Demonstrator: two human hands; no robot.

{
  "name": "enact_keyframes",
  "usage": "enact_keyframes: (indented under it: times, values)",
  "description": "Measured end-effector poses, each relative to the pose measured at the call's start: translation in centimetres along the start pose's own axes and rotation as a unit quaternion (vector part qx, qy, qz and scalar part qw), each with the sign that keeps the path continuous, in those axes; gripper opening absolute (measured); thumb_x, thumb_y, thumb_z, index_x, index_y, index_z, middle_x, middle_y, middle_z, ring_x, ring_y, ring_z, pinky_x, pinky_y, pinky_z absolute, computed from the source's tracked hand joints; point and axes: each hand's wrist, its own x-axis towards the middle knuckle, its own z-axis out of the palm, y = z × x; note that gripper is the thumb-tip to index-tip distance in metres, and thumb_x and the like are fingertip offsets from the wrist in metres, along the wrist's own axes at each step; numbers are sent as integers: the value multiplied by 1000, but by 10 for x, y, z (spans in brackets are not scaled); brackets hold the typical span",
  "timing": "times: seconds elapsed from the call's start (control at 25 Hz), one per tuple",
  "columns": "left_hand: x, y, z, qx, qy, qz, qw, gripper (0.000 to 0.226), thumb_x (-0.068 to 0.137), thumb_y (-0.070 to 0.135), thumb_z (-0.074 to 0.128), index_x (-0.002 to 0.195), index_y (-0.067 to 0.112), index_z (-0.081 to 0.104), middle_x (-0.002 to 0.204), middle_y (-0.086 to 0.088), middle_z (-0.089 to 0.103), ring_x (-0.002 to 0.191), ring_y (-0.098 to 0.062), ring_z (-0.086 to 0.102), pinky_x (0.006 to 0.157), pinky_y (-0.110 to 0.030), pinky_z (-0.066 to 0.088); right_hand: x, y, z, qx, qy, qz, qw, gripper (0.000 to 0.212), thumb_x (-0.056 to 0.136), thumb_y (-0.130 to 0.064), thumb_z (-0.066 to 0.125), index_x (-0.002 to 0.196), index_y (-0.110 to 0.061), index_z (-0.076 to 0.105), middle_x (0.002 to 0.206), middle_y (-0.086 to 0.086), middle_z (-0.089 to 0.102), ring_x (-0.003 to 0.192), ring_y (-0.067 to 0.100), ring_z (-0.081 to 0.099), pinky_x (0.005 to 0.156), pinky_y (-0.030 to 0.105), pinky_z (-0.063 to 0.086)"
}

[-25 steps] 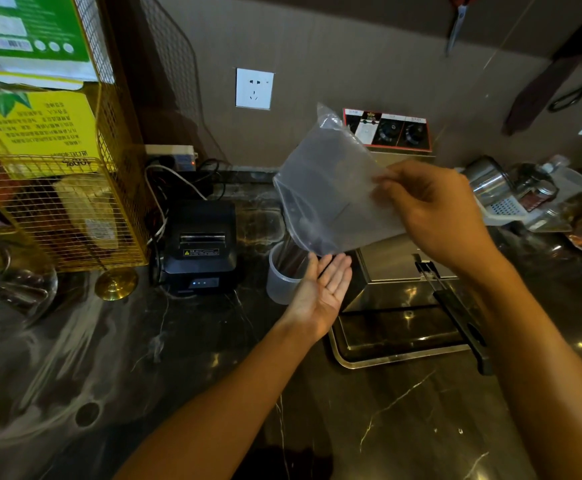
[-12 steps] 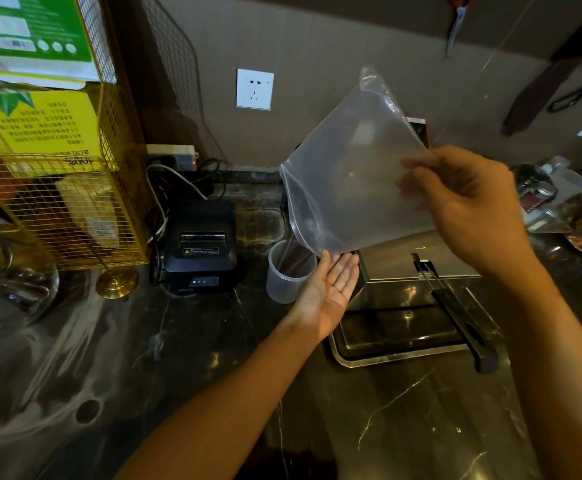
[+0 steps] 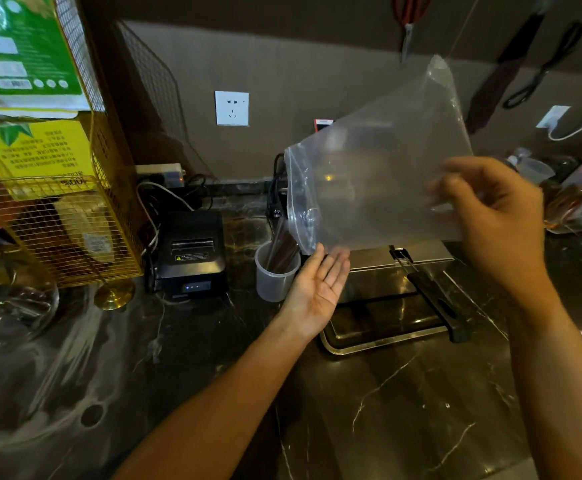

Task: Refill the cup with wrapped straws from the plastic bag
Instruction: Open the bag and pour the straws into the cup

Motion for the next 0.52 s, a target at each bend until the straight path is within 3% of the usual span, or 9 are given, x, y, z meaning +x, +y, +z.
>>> enact_keyframes:
  times: [0.24, 0.4, 0.52]
  values:
    - [-10, -14, -28, 1, 41, 14, 999, 28, 101, 11, 58, 128, 10, 64, 131, -16, 68, 115, -28, 66, 104, -42, 49, -63, 58, -13, 109, 48, 189, 975, 18, 95, -9, 69, 112, -14, 72, 95, 0, 76, 79, 3, 75, 68, 20, 61]
    - [-13, -27, -62, 10, 61, 5, 998, 33, 92, 4, 57, 125, 7, 64, 129, -19, 71, 117, -33, 68, 106, -47, 49, -115, 103, -14, 153, 42, 306, 939, 13, 91, -6, 71, 95, -17, 75, 93, 4, 78, 81, 13, 75, 74, 33, 61]
    - [-14, -40, -92, 51, 60, -14, 997, 45, 84, 6, 59, 128, 5, 63, 122, -15, 74, 117, -29, 71, 97, -43, 57, -162, 136, -11, 186, 32, 373, 908, 11, 91, -4, 69, 101, -4, 74, 94, 15, 78, 83, 24, 75, 77, 34, 63]
